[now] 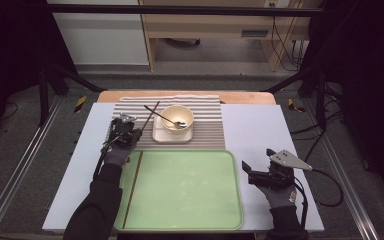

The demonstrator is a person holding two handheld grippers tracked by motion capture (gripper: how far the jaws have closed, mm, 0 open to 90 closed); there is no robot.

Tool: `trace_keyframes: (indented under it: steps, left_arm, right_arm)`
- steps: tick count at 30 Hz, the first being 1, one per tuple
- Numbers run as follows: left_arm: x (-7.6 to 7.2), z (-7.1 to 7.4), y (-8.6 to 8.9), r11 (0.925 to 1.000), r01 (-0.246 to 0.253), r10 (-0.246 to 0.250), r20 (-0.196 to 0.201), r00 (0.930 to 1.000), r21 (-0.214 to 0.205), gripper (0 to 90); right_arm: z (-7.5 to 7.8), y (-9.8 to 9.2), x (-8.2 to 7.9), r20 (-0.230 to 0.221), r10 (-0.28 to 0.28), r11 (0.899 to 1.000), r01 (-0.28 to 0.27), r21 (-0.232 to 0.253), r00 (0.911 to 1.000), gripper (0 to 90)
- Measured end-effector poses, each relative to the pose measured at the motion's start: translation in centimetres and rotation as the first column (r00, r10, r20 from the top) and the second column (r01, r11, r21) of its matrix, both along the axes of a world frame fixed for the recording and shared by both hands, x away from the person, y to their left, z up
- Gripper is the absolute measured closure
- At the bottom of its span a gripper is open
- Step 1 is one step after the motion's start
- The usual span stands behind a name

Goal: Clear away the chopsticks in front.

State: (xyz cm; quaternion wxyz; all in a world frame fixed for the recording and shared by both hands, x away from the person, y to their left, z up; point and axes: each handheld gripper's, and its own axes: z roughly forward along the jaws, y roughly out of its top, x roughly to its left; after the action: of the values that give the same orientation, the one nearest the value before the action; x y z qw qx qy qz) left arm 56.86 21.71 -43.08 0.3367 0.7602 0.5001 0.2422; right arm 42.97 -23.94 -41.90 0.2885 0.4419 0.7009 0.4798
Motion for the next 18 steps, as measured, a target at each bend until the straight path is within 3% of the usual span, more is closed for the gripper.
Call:
trace_keyframes:
  steps: [10,18]
  left_arm:
    - [-2.4,0.3,2.0,0.9992,-0.034,0.034,0.015,0.9993,-0.024,85.0]
    - [-4.4,0.5,2.6,0.9987,-0.034,0.036,0.033,0.9988,-0.037,85.0]
  right_arm:
    - [0.0,0.0,0.0,0.002,0.000,1.000,0.000,-0.001,1.0000,3.9]
    - [0.1,0.0,-0.1,0.008,-0.003,1.000,0.003,0.000,1.0000,3.8]
